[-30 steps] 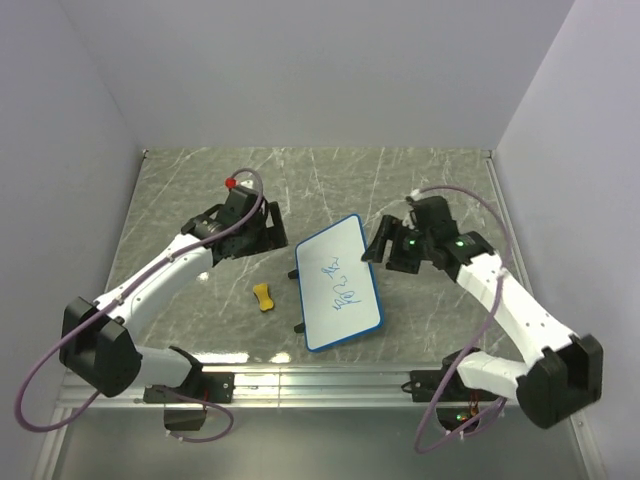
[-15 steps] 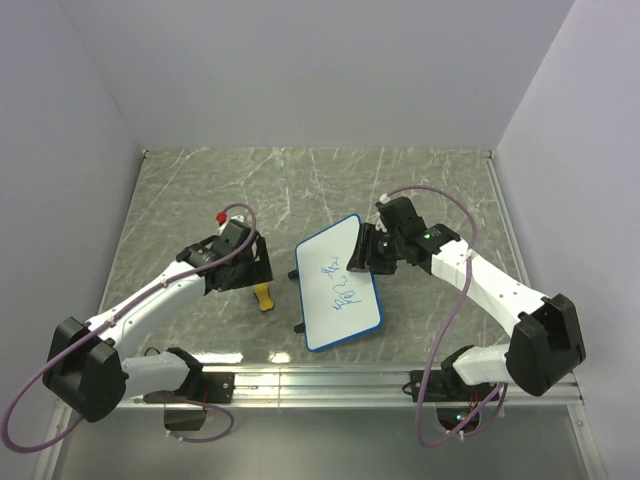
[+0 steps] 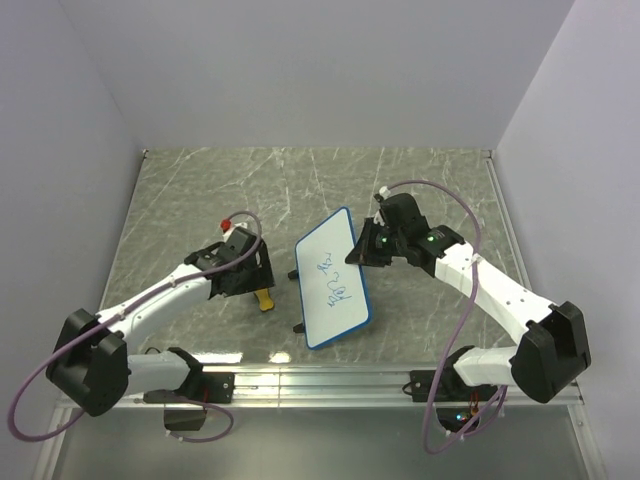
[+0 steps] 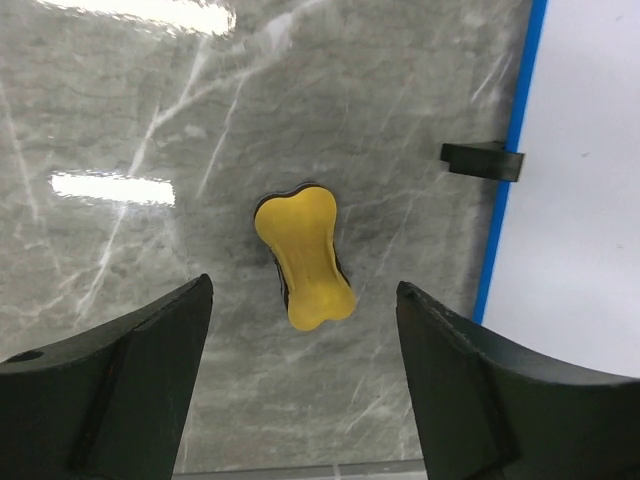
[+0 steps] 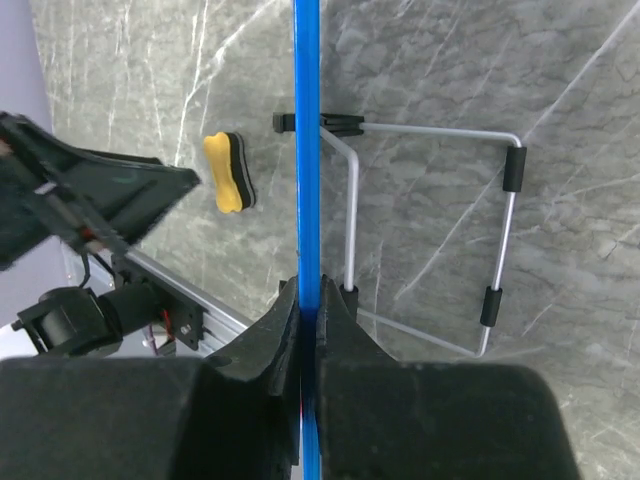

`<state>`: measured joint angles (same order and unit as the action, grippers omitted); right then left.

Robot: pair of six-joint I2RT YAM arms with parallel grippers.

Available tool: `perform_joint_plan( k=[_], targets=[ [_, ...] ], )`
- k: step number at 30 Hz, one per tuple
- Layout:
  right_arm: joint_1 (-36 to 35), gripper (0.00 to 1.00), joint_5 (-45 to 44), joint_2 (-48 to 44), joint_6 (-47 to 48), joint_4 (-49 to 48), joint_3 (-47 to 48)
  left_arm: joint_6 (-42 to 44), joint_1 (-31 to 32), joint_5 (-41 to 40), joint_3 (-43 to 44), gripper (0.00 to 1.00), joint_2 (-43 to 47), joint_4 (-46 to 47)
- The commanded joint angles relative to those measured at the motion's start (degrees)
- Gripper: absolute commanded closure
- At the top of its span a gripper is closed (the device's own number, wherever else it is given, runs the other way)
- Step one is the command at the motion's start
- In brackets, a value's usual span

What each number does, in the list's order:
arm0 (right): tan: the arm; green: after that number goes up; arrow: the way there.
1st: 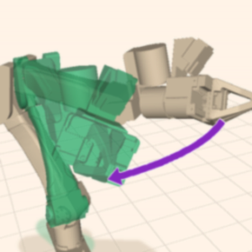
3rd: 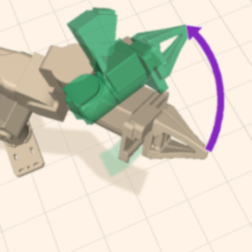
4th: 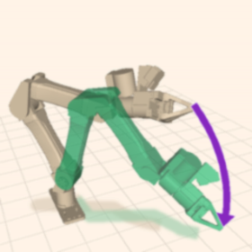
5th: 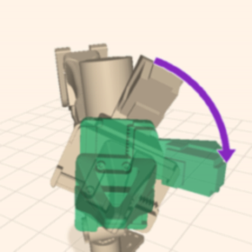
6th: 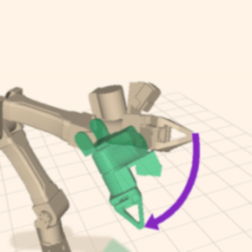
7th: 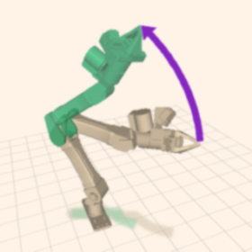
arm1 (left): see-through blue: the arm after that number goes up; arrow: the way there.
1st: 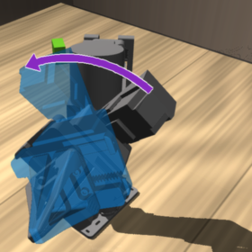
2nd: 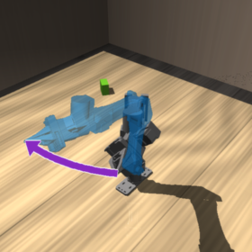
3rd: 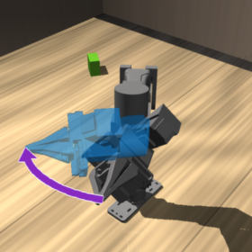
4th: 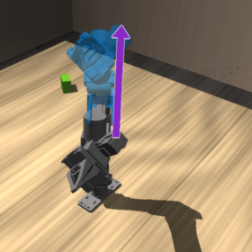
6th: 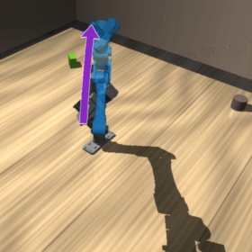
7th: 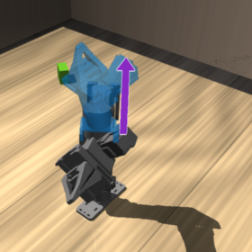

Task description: Erase the whiteboard

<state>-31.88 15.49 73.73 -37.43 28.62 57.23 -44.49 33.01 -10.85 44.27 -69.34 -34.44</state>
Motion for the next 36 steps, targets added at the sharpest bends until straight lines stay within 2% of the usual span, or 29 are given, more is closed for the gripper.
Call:
perform_joint_plan(
  k=[1,5,9,13,22,27,31,36],
  targets=[
    [0.2,0.99,-4.6,0.4,2.7,2.8,-1.0,-0.8,1.3,-0.5,-1.9,0.21,-2.5,4.0],
    [0.2,1.0,-5.3,0.3,3.8,3.9,-1.0,-1.7,2.2,-0.7,-3.7,0.26,-5.4,6.7],
    [0.3,1.0,-6.1,0.2,4.6,4.7,-1.3,-2.3,2.7,-1.6,-3.1,0.43,-8.3,7.1],
    [0.2,1.0,-5.9,0.3,5.0,4.8,-1.7,-2.6,2.9,-2.1,-3.2,0.5,-11.9,8.1],
    [0.3,1.0,-6.0,0.9,7.1,5.8,-0.9,-3.8,3.4,-4.2,-1.5,0.59,-15.6,7.5],
    [0.3,1.0,-6.2,0.6,7.7,5.9,-1.0,-5.1,3.8,-6.4,0.0,0.54,-14.2,4.6],
    [0.4,1.0,-6.0,0.5,7.8,5.5,-2.0,-6.0,4.2,-8.2,0.7,0.38,-14.4,2.4],
    [0.3,1.0,-5.7,0.2,7.7,5.0,-2.7,-6.2,5.0,-9.4,1.5,0.41,-14.9,1.5]
  ],
)
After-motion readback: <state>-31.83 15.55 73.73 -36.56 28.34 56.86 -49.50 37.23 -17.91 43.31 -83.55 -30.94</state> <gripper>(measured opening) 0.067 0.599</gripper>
